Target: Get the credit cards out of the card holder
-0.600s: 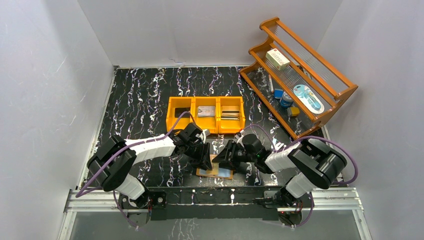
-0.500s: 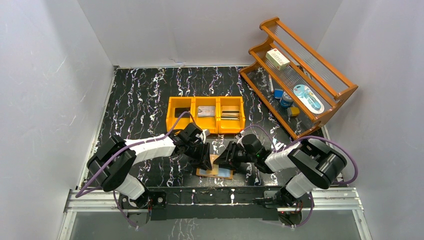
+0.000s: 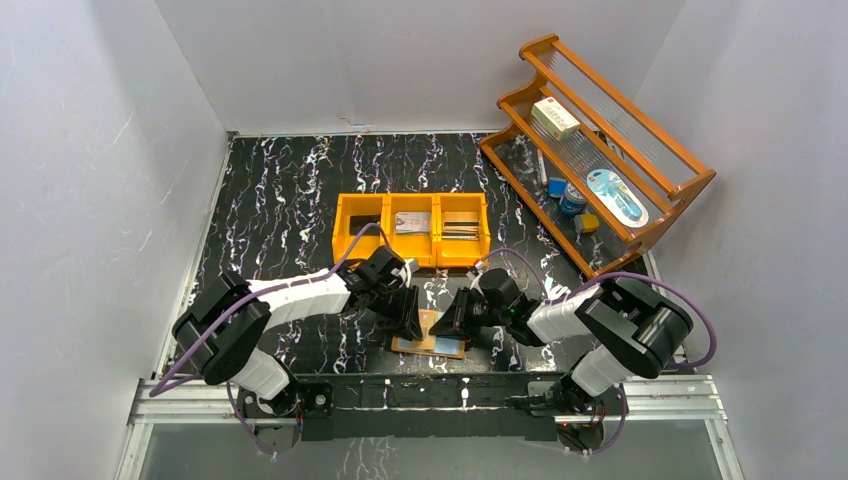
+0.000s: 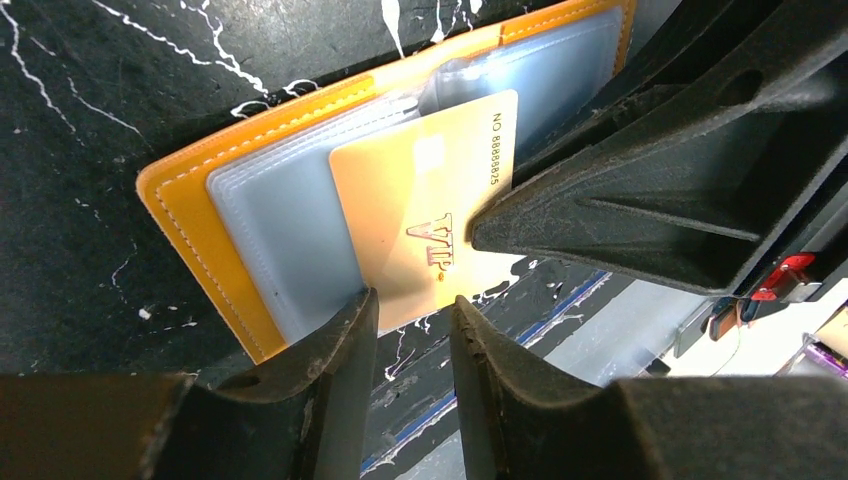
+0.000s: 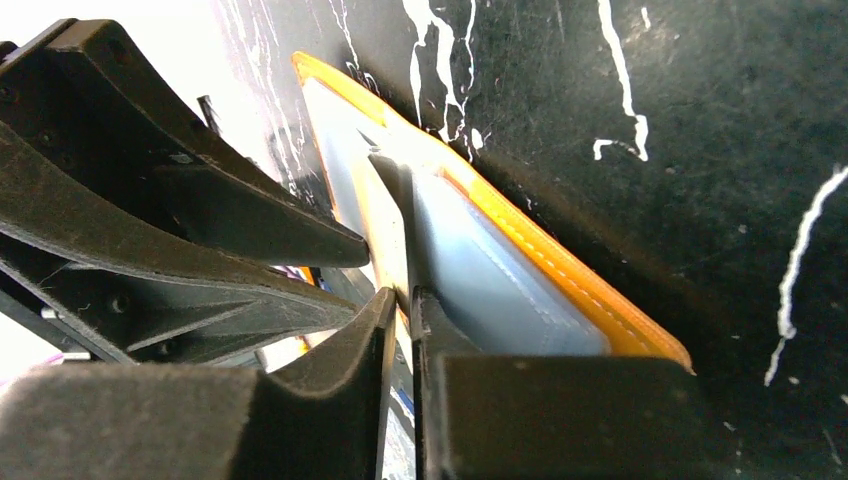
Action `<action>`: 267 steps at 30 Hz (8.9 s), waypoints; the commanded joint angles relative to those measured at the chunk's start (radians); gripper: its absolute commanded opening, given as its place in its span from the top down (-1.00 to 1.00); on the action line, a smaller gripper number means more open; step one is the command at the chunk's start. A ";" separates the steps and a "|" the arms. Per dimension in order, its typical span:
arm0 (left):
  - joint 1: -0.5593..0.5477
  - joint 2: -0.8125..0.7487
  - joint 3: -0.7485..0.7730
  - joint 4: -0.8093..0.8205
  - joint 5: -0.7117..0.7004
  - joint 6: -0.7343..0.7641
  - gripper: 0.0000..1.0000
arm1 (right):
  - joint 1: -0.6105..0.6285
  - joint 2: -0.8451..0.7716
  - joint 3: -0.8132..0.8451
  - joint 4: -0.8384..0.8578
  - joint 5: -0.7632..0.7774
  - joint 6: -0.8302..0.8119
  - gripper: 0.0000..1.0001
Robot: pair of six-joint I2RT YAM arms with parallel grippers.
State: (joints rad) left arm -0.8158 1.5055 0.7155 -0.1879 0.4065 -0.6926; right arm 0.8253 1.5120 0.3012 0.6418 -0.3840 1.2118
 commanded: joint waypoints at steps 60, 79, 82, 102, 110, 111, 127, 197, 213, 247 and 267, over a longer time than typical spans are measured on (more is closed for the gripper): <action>-0.001 -0.551 0.108 -0.483 -0.864 0.029 -0.97 | 0.153 -0.567 0.428 -0.697 0.504 -1.282 1.00; 0.001 -0.617 0.054 -0.504 -1.012 0.093 -0.97 | 0.237 -0.332 0.574 -0.694 0.986 -1.857 1.00; 0.001 -0.618 0.048 -0.485 -1.011 0.106 -0.97 | 0.125 -0.322 0.628 -0.751 0.802 -1.801 1.00; 0.389 -0.625 0.017 -0.342 -0.729 0.223 -0.97 | -0.145 -0.047 0.825 -0.829 0.478 -1.862 1.00; 0.389 -0.592 0.033 -0.352 -0.766 0.225 -0.97 | -0.165 0.079 0.894 -0.834 0.532 -1.946 1.00; 0.388 -0.596 0.034 -0.351 -0.764 0.224 -0.97 | -0.168 0.091 0.902 -0.832 0.535 -1.954 1.00; 0.388 -0.618 0.045 -0.372 -0.814 0.234 -0.97 | -0.200 0.270 0.997 -0.768 0.565 -2.095 1.00; 0.388 -0.632 0.035 -0.374 -0.794 0.230 -0.97 | -0.203 -0.310 0.650 -0.622 0.469 -0.966 -0.97; 0.389 -0.617 0.038 -0.367 -0.782 0.237 -0.97 | -0.146 -0.364 0.373 -0.578 0.231 -0.189 -0.81; 0.388 -0.659 0.039 -0.393 -0.859 0.208 -0.97 | 0.480 0.197 0.864 -1.166 0.840 -0.168 -0.47; 0.388 -0.647 0.038 -0.392 -0.854 0.208 -0.97 | 0.467 0.320 0.935 -1.242 0.834 -0.165 -0.17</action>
State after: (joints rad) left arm -0.4332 0.8623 0.7322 -0.5629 -0.4294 -0.4831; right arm 1.2968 1.8526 1.2369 -0.6003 0.4465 1.0435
